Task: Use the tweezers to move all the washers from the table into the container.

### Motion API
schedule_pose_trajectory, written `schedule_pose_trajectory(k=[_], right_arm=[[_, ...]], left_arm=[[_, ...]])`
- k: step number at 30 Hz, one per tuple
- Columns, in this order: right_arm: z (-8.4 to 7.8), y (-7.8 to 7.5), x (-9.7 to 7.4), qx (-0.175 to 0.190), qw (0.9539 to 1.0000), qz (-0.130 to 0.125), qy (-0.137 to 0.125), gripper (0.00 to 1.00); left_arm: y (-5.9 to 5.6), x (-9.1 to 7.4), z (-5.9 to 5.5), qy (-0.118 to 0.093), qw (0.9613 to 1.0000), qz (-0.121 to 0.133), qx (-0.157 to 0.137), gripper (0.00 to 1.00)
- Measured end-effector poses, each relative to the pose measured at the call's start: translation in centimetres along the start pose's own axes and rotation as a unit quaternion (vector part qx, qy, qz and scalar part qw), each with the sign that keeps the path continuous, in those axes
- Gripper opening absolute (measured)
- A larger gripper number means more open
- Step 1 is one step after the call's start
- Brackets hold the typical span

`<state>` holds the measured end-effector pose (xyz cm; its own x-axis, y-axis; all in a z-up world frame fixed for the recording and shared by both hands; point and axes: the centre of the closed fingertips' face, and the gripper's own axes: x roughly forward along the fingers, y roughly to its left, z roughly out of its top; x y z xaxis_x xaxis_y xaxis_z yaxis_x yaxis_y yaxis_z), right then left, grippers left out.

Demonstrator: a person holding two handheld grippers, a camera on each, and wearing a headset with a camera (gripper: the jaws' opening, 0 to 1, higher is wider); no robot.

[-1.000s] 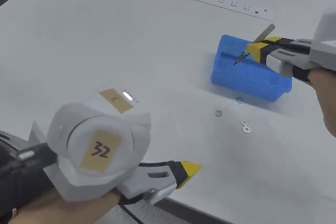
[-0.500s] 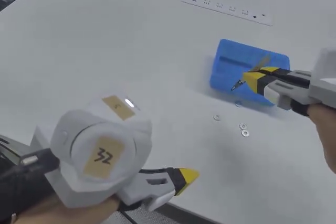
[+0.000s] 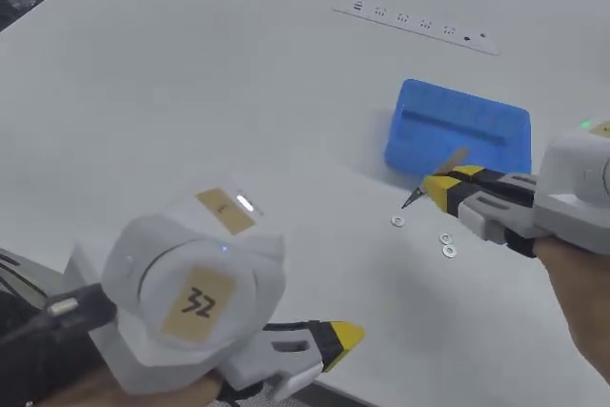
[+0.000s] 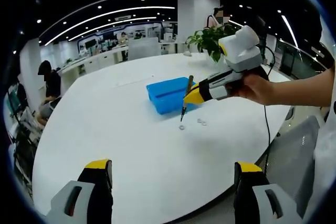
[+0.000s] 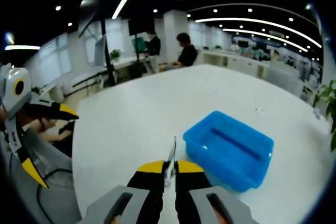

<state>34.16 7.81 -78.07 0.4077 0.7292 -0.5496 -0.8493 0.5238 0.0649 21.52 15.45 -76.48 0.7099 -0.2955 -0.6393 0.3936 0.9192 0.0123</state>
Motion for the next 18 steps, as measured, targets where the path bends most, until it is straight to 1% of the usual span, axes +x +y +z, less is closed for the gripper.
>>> schedule_pose_trajectory(k=[2,6,11,18], right_arm=[[-0.2,0.1,0.1,-0.003,1.0000,0.001,0.003,0.03],[-0.8,0.2,0.3,-0.020,0.9997,-0.003,0.013,0.03],[-1.1,0.3,0.5,-0.026,0.9995,-0.006,0.015,0.03],[-1.3,0.2,0.7,-0.042,0.9989,-0.014,0.017,0.03]], left_arm=[[0.0,0.0,-0.2,0.002,1.0000,0.000,0.000,0.99],[0.0,0.0,-0.4,0.005,1.0000,0.000,-0.001,0.99],[0.1,0.0,-0.7,0.010,1.0000,0.000,0.002,0.99],[0.1,0.0,-0.7,0.011,0.9999,0.000,-0.001,0.99]])
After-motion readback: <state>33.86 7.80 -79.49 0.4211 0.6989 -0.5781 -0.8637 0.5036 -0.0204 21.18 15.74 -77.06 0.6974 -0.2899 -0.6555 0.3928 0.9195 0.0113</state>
